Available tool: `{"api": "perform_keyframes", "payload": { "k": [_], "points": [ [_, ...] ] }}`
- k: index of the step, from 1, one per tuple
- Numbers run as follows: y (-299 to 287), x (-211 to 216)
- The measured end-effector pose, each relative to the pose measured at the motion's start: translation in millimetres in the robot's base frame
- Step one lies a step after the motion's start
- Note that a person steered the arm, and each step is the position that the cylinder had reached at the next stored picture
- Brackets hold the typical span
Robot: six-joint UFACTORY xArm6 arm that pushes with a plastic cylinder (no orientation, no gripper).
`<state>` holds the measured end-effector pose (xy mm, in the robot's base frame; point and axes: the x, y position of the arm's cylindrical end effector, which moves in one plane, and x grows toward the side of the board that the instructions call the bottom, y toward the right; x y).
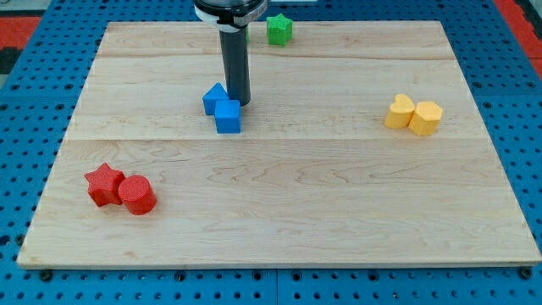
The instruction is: Move your arm vertically below the green star
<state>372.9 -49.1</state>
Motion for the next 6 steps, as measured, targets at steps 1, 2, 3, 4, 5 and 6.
{"api": "perform_keyframes", "payload": {
  "k": [1, 2, 3, 4, 5, 6],
  "points": [
    [0, 0],
    [6, -2],
    [50, -17],
    [60, -21],
    [60, -21],
    [60, -21]
  ]
}}
